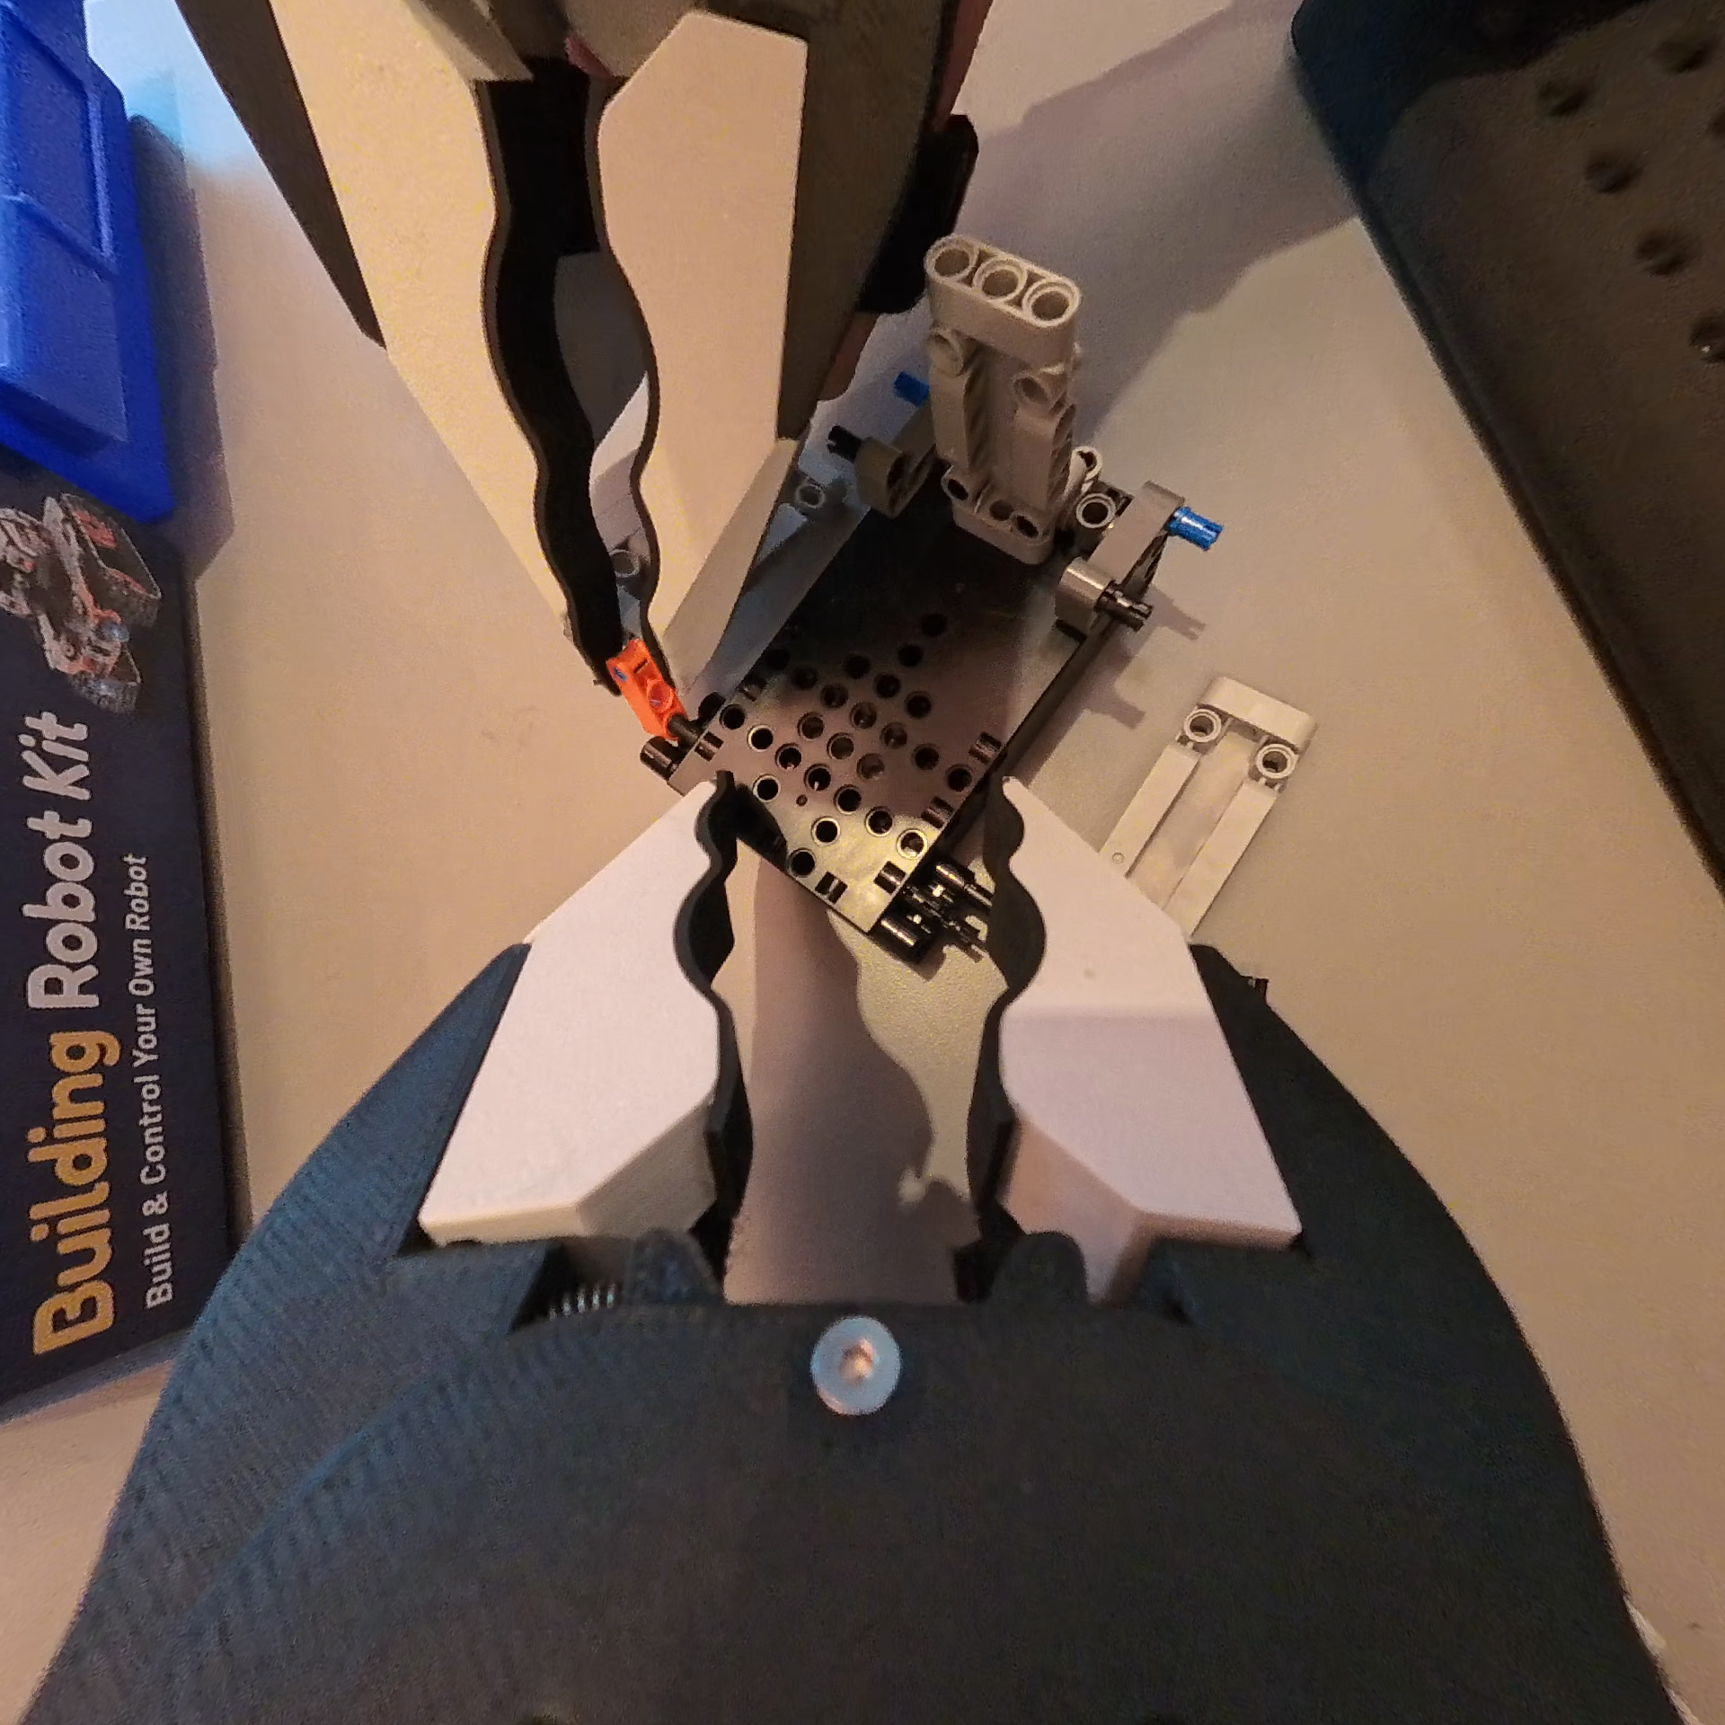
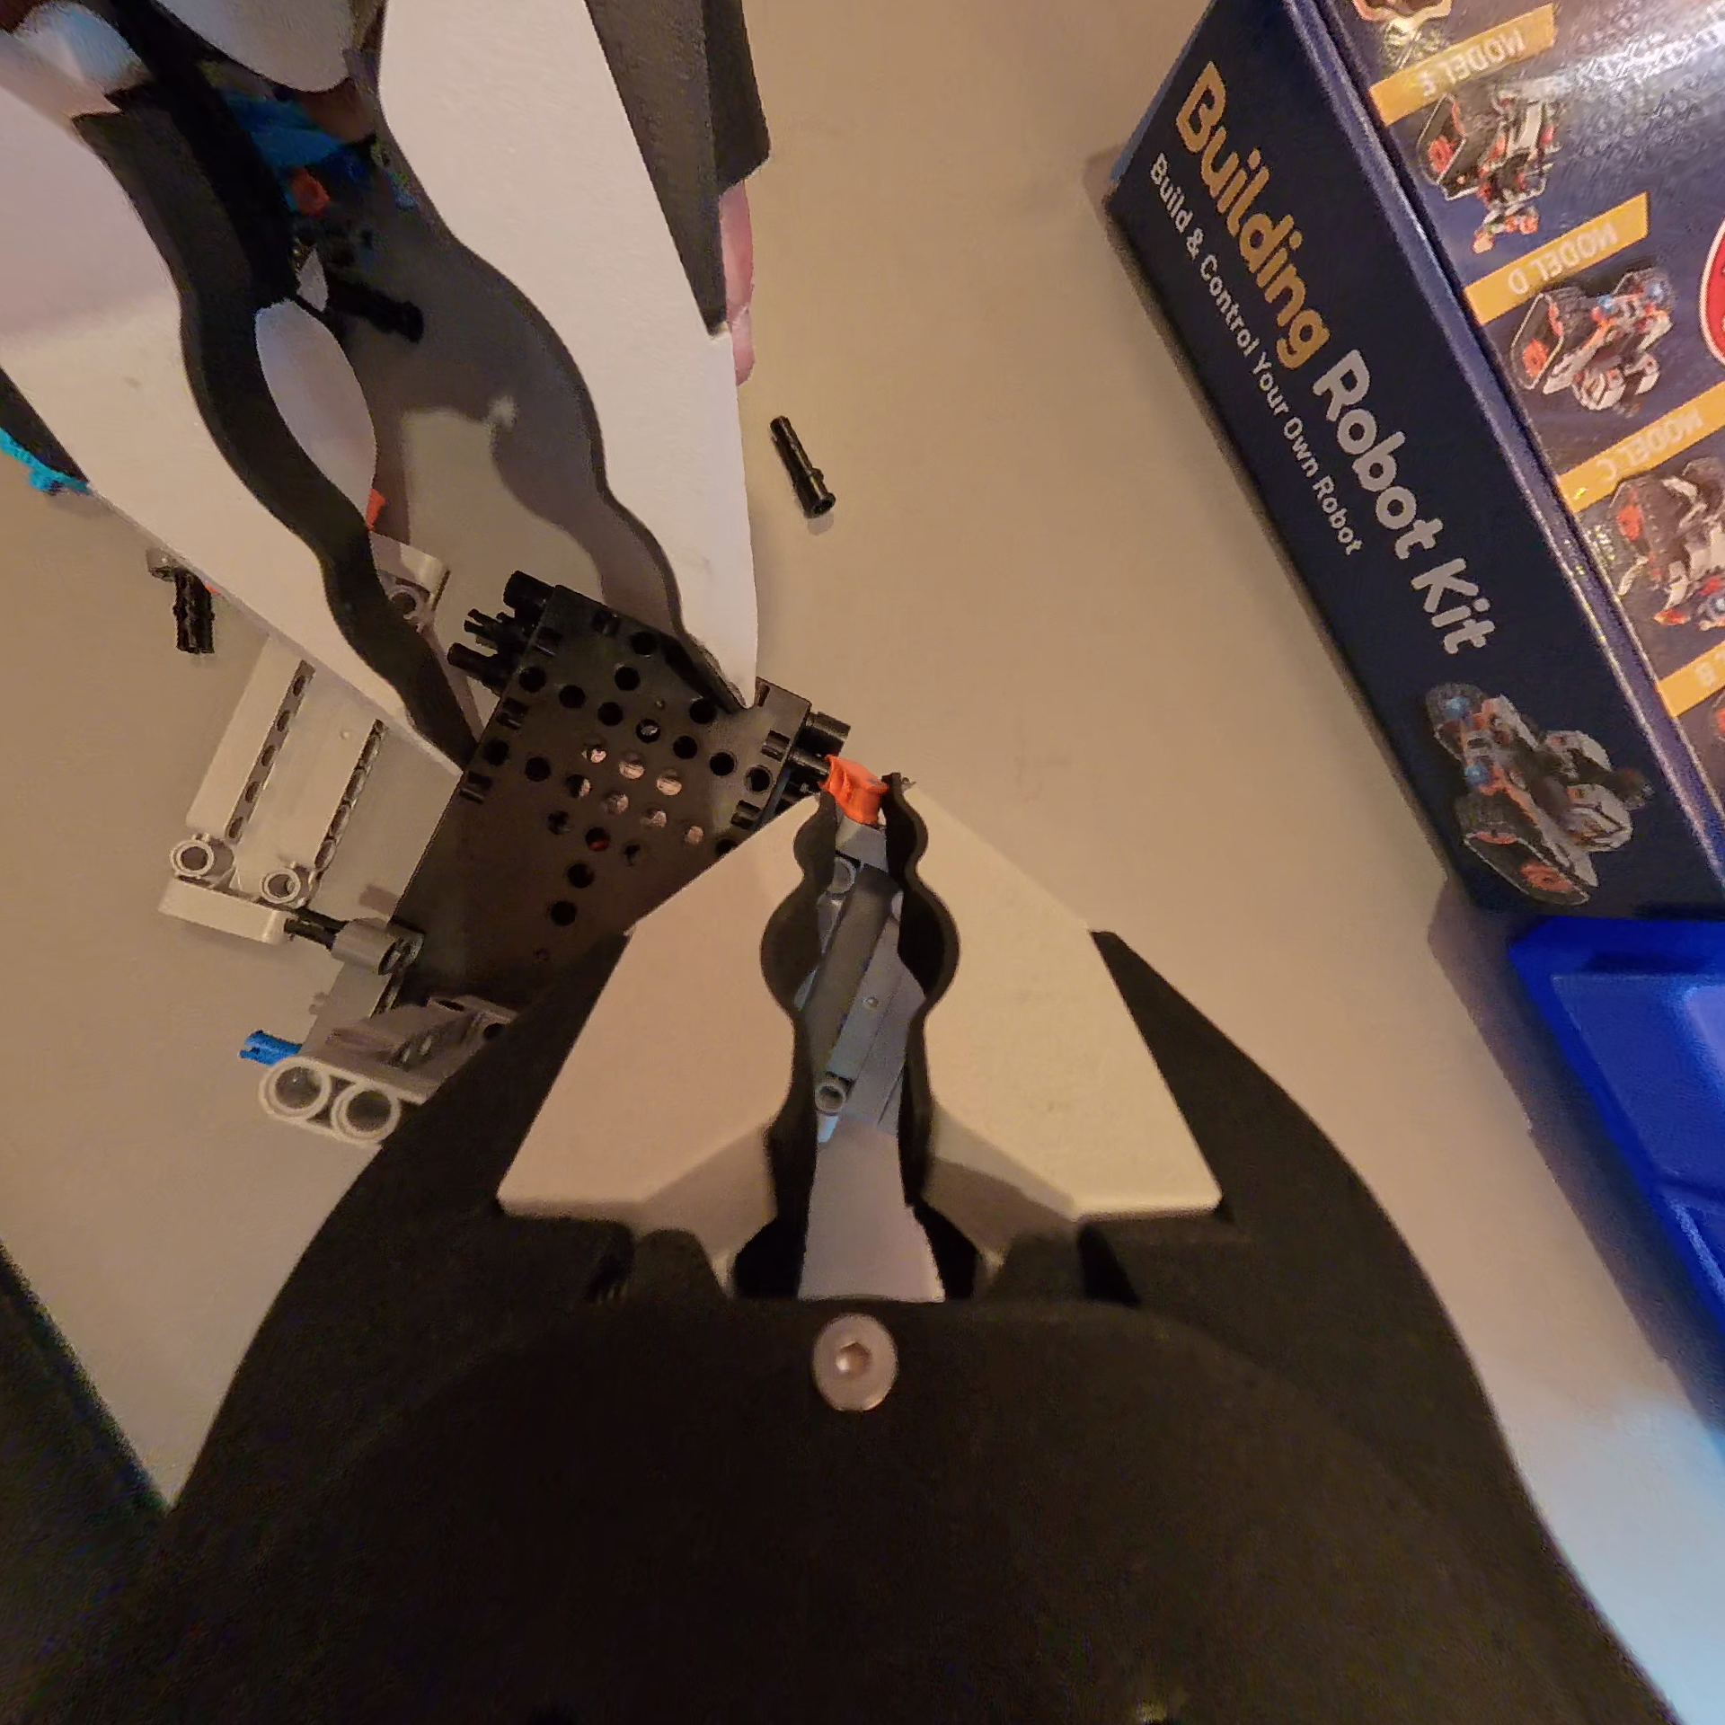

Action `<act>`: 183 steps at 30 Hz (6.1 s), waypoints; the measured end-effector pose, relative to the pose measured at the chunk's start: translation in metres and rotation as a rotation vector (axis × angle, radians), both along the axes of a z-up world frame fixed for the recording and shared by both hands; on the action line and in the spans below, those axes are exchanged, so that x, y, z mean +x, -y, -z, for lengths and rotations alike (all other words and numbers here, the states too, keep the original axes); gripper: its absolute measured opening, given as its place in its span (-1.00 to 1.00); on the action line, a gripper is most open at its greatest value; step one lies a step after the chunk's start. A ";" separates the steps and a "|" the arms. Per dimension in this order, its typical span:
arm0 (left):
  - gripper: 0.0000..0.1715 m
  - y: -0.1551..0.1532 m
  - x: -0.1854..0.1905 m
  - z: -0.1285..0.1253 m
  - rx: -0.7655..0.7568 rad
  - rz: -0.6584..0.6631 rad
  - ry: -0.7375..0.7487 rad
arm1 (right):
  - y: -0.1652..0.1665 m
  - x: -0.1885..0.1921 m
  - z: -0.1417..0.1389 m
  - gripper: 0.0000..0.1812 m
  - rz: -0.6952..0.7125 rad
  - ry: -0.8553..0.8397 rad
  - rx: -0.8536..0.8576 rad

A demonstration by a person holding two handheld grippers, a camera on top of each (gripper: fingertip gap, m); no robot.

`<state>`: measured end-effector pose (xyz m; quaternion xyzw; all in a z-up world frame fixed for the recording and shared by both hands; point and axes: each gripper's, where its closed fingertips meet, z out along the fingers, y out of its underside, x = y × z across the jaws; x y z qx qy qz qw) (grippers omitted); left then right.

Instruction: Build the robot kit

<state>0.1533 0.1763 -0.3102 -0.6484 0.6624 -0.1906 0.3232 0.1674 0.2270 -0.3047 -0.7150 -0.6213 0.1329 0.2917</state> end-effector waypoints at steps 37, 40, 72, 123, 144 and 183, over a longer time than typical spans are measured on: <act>-0.44 0.003 0.000 0.001 0.005 0.004 0.007 | 0.009 -0.003 -0.003 -0.96 0.173 -0.248 -0.374; -0.45 0.003 0.000 0.000 0.000 0.012 0.014 | 0.010 -0.002 -0.003 -0.96 0.163 -0.209 -0.321; -0.46 0.006 0.004 0.000 -0.003 0.044 0.021 | 0.016 -0.004 -0.011 -0.93 0.145 -0.453 -0.631; -0.94 -0.020 0.014 -0.073 -0.220 -0.100 0.397 | 0.028 -0.015 -0.082 -0.82 -0.024 -0.634 -0.279; -0.95 -0.014 0.016 -0.078 -0.172 -0.021 0.385 | 0.033 -0.012 -0.086 -0.94 -0.045 -0.668 -0.331; -0.71 0.021 0.010 0.000 0.023 0.183 -0.004 | 0.010 -0.001 0.002 -0.95 0.281 -0.279 -0.480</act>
